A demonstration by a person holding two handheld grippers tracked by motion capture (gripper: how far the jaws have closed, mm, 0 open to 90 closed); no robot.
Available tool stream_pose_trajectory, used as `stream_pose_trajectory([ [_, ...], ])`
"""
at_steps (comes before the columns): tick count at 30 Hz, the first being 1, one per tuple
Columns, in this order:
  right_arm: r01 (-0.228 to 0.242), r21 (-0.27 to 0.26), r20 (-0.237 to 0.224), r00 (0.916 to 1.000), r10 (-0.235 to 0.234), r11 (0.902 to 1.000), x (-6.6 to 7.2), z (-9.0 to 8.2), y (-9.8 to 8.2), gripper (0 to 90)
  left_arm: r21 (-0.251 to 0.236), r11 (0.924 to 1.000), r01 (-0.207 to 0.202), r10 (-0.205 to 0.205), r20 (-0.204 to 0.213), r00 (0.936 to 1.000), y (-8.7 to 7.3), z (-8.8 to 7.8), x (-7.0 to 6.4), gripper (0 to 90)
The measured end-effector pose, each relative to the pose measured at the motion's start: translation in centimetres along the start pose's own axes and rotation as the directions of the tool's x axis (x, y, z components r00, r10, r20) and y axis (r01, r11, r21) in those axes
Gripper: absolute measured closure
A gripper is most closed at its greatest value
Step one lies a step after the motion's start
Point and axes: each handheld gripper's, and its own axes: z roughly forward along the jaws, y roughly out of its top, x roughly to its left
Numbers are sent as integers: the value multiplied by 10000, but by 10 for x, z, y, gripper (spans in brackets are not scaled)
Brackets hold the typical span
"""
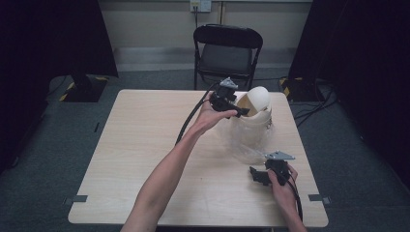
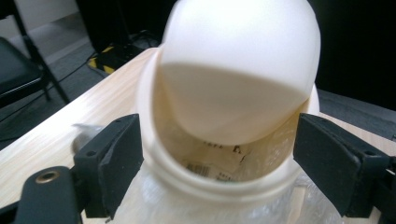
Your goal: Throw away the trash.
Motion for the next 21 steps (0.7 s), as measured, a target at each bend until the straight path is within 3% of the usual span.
stream_pose_trajectory([
  [6,9,8,-14,10000,-9,10000,0,0,0,121,-359,9975,604,-609,-123,9981,-17,-30,14,157],
  [9,3,13,-12,10000,-3,10000,0,0,0,121,-357,9977,574,-586,-339,9977,-21,-39,18,157],
  [13,5,-1,-27,10000,-5,10000,0,0,0,121,-549,9969,572,-612,-754,9953,-29,-63,26,158],
  [19,3,-5,-11,10000,-3,10000,0,0,0,121,-631,9960,631,-698,-1093,9916,-37,-81,26,159],
  [21,-3,-3,-16,10000,3,10000,0,0,0,121,-703,9940,838,-920,-1214,9883,-43,-87,25,159],
])
